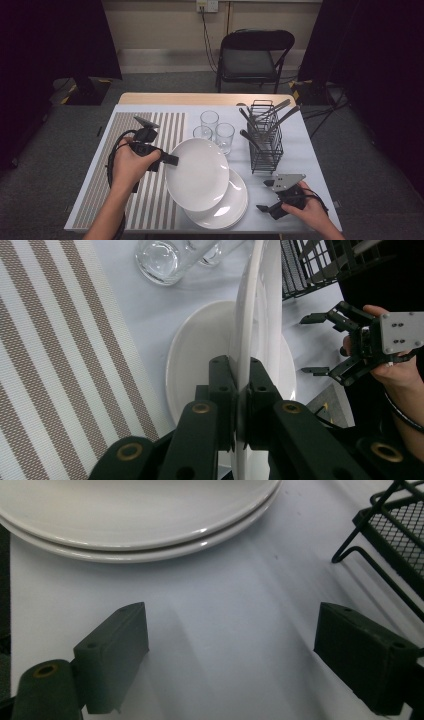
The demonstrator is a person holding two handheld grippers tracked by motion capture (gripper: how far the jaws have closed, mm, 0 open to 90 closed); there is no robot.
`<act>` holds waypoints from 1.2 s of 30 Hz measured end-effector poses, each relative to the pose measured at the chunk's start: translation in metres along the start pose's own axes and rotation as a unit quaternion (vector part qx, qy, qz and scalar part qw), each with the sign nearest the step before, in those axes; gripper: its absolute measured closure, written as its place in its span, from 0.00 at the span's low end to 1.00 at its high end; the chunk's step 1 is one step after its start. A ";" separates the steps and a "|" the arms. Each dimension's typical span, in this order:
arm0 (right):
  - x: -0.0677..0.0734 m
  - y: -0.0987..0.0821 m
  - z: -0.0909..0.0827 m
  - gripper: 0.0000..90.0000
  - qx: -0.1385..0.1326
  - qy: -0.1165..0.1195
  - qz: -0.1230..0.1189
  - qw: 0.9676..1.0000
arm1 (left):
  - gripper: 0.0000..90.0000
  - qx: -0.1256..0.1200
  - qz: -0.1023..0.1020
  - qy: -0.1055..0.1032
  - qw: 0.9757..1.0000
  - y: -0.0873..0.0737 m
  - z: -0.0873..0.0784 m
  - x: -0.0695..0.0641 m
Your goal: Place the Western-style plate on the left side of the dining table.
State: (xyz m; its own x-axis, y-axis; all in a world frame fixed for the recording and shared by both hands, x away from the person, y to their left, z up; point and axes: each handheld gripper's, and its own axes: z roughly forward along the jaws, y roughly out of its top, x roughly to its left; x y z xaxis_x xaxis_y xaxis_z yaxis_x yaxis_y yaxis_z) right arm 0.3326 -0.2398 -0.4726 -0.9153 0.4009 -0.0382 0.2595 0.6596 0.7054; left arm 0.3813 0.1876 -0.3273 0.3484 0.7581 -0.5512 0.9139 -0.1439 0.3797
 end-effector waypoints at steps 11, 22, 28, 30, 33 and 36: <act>-0.002 -0.004 0.003 0.14 -0.003 0.008 0.016 1.000 | 0.95 -0.005 0.009 0.012 1.000 0.006 -0.012 0.003; -0.002 -0.006 0.004 0.14 -0.009 0.008 0.024 1.000 | 0.95 -0.006 -0.006 0.009 1.000 0.007 -0.023 0.005; -0.002 -0.006 0.003 0.14 -0.008 0.008 0.024 1.000 | 0.95 -0.005 -0.005 0.010 1.000 0.008 -0.029 0.007; -0.002 -0.006 0.003 0.14 -0.009 0.009 0.024 1.000 | 0.95 -0.005 -0.008 0.010 1.000 0.008 -0.030 0.007; -0.002 -0.006 0.003 0.13 -0.009 0.008 0.024 1.000 | 0.95 -0.007 -0.006 0.016 1.000 0.007 -0.032 0.009; -0.002 -0.006 0.003 0.14 -0.009 0.008 0.024 1.000 | 0.95 -0.009 -0.007 0.013 1.000 0.006 -0.034 0.012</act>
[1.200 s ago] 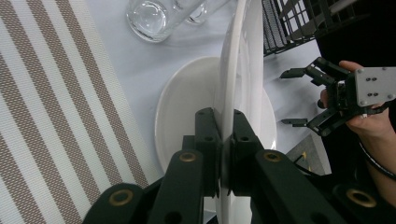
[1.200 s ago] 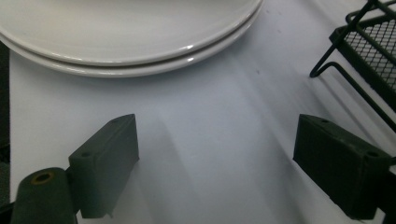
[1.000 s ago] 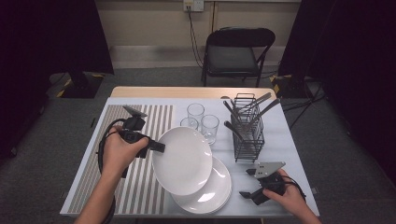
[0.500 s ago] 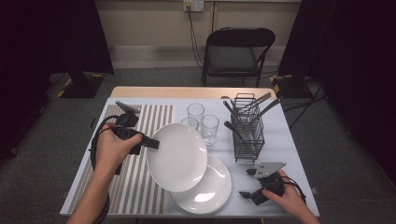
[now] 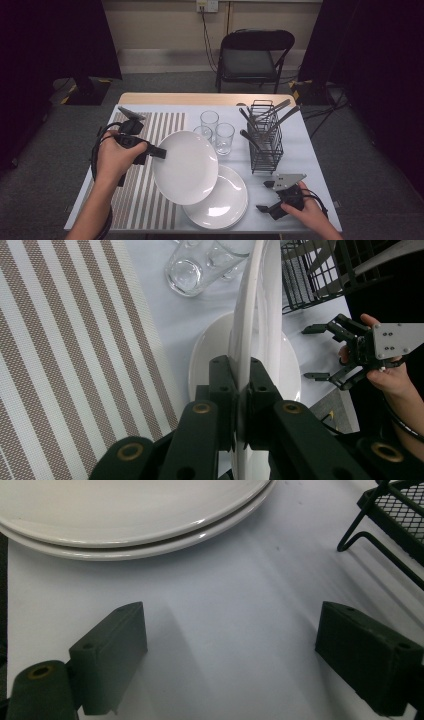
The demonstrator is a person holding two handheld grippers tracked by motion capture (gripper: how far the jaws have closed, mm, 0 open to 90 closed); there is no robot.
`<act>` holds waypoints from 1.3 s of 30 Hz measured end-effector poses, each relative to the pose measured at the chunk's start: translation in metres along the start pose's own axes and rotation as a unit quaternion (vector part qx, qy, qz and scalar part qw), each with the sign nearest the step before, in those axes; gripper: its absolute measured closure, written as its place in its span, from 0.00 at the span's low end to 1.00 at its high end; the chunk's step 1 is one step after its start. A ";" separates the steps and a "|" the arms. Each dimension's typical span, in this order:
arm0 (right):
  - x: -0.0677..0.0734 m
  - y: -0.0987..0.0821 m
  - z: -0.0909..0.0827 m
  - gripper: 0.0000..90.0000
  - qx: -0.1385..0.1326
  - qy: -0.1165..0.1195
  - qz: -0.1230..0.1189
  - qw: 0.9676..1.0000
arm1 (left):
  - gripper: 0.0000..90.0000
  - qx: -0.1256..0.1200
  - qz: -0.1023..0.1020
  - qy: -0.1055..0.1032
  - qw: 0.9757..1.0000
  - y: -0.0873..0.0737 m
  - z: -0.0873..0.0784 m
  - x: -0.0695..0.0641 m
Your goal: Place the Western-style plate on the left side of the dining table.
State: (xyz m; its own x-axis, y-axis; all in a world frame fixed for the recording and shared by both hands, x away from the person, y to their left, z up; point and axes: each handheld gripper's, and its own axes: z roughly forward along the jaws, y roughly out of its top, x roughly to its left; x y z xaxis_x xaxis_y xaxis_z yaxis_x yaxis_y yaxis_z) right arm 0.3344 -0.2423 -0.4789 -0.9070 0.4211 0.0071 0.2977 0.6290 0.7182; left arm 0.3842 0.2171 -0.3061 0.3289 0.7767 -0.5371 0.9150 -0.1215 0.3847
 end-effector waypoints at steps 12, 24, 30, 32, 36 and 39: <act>0.000 0.000 0.000 0.13 0.000 0.001 0.000 1.000 | 0.95 -0.007 -0.020 0.006 1.000 -0.005 -0.013 0.014; 0.000 0.000 0.000 0.13 -0.001 0.000 0.000 1.000 | 0.95 -0.019 -0.040 0.016 0.999 -0.008 -0.028 0.024; 0.000 0.000 0.000 0.13 -0.001 0.001 -0.001 1.000 | 0.95 -0.018 -0.042 0.019 0.999 -0.009 -0.032 0.030; 0.000 0.000 0.000 0.13 -0.001 0.001 -0.001 1.000 | 0.95 -0.019 -0.044 0.018 0.999 -0.009 -0.034 0.032; 0.000 0.000 0.000 0.13 -0.001 0.001 -0.001 1.000 | 0.95 -0.023 -0.053 0.024 0.998 -0.010 -0.036 0.035; 0.000 0.000 0.000 0.13 -0.001 0.001 0.000 1.000 | 0.96 -0.024 -0.056 0.027 0.998 -0.010 -0.038 0.036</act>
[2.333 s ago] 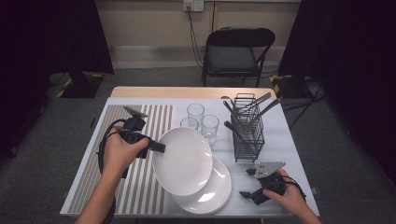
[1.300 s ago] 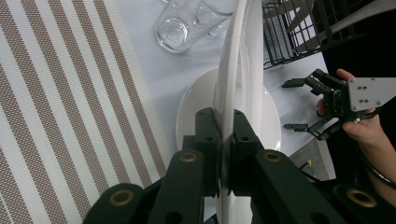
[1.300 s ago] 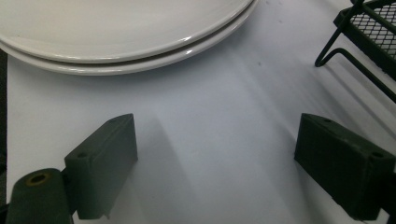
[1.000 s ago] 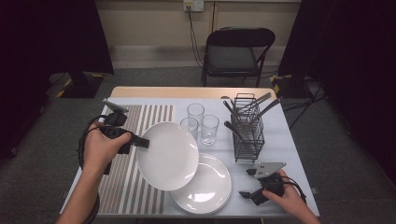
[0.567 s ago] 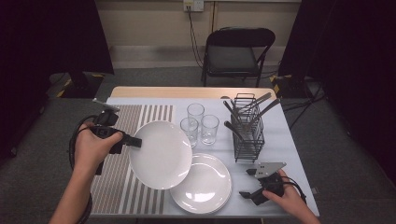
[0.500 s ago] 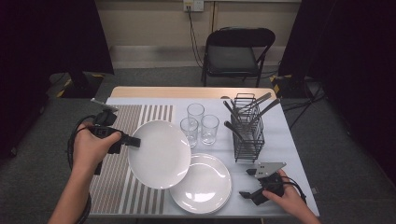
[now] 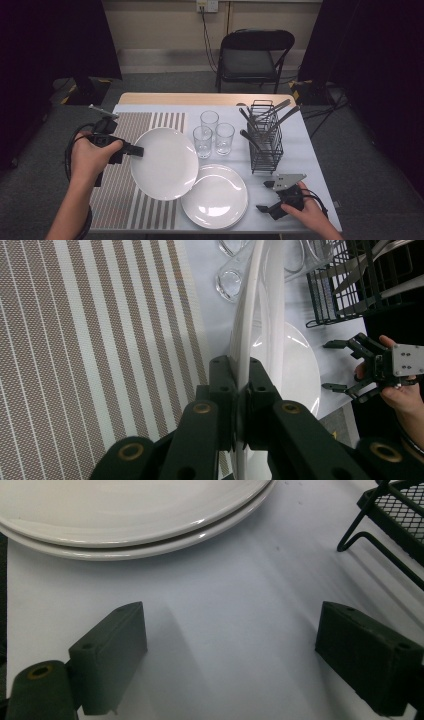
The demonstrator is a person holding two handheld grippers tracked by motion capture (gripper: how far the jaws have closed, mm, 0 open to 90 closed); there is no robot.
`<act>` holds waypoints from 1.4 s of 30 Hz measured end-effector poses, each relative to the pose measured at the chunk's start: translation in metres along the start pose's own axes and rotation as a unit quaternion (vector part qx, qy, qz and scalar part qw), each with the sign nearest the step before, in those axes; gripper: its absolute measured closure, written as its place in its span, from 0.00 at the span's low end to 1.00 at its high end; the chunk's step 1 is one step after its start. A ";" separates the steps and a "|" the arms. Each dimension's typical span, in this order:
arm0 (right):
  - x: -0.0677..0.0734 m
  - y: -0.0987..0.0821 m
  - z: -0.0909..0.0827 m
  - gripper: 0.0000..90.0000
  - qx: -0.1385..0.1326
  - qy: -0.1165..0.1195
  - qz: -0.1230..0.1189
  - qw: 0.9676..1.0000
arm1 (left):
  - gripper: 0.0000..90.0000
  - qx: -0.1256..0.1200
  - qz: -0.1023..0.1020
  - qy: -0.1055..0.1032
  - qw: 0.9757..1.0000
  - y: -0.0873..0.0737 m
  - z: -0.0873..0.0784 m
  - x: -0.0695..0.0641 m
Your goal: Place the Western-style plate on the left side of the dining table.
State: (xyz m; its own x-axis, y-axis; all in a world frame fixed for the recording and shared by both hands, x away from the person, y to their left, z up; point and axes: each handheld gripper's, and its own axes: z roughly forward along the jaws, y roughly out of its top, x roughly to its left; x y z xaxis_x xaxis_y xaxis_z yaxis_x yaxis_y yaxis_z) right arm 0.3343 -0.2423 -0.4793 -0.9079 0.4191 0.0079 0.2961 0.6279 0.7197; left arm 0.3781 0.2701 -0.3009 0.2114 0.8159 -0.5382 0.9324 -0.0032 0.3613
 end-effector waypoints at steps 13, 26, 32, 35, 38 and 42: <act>0.000 0.000 0.000 0.13 0.000 0.000 0.000 1.000 | 0.96 -0.006 -0.009 0.002 1.000 -0.001 -0.006 0.008; 0.000 0.000 0.000 0.13 0.000 0.000 0.001 1.000 | 0.96 -0.014 -0.017 0.014 1.000 -0.003 -0.014 0.025; 0.000 0.000 0.000 0.13 0.000 0.000 0.001 1.000 | 0.96 -0.017 -0.031 0.018 0.999 -0.004 -0.016 0.032; 0.000 0.000 0.000 0.13 0.001 0.000 0.001 1.000 | 0.96 -0.018 -0.037 0.017 0.999 -0.005 -0.016 0.034; 0.000 0.000 0.000 0.13 0.001 0.000 0.001 1.000 | 0.96 -0.018 -0.036 0.027 0.999 -0.005 -0.017 0.036; 0.000 0.000 0.000 0.13 0.001 0.000 0.001 1.000 | 0.96 -0.019 -0.041 0.029 0.999 -0.005 -0.018 0.039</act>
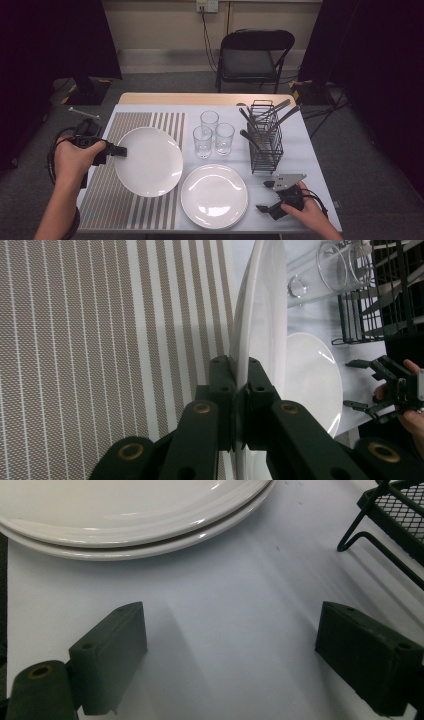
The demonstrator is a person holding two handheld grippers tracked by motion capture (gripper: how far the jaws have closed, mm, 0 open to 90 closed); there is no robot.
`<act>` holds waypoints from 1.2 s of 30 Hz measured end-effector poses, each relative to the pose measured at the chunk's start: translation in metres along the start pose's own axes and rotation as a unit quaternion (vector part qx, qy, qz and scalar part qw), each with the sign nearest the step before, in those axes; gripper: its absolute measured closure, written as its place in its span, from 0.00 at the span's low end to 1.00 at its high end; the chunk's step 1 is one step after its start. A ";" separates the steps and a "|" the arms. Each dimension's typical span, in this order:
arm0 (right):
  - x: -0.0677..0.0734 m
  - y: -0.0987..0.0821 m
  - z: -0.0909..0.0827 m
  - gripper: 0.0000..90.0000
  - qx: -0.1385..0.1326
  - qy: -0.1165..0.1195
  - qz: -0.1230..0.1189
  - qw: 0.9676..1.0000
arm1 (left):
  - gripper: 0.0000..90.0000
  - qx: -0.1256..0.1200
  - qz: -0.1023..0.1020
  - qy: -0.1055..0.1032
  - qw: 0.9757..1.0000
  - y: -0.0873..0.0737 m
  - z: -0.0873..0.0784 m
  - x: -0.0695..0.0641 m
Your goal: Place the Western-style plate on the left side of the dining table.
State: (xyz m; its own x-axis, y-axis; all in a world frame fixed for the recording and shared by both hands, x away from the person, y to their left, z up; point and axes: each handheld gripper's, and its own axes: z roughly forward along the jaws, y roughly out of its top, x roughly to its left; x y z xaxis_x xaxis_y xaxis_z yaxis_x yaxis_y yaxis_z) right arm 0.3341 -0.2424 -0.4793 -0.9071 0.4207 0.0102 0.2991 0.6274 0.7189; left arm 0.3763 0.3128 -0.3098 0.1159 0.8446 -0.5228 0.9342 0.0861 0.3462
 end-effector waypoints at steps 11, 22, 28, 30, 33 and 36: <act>0.000 0.000 0.000 0.13 0.000 0.000 0.000 1.000 | 0.96 -0.008 -0.009 0.005 1.000 0.000 -0.001 0.007; 0.000 0.000 0.000 0.13 0.000 0.000 0.000 1.000 | 0.96 -0.014 -0.021 0.009 1.000 0.002 0.001 0.015; 0.000 0.000 0.000 0.13 0.000 0.000 0.000 1.000 | 0.96 -0.015 -0.022 0.008 1.000 0.002 0.002 0.019; 0.000 0.000 0.000 0.13 0.000 0.000 0.000 1.000 | 0.96 -0.019 -0.029 0.007 0.999 0.002 0.003 0.021; 0.000 0.000 0.000 0.13 0.000 0.000 0.000 1.000 | 0.96 -0.026 -0.031 0.010 0.999 0.002 0.005 0.026; 0.000 0.000 0.000 0.13 0.000 0.000 0.000 1.000 | 0.96 -0.027 -0.039 0.007 0.999 0.002 0.007 0.028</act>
State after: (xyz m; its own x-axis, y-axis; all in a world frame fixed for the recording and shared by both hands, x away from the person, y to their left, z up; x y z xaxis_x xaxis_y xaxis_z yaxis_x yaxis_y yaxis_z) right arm 0.3340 -0.2424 -0.4793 -0.9070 0.4210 0.0099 0.2991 0.6274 0.7190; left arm 0.3837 0.3334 -0.3291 0.0391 0.8416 -0.5388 0.9209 0.1788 0.3462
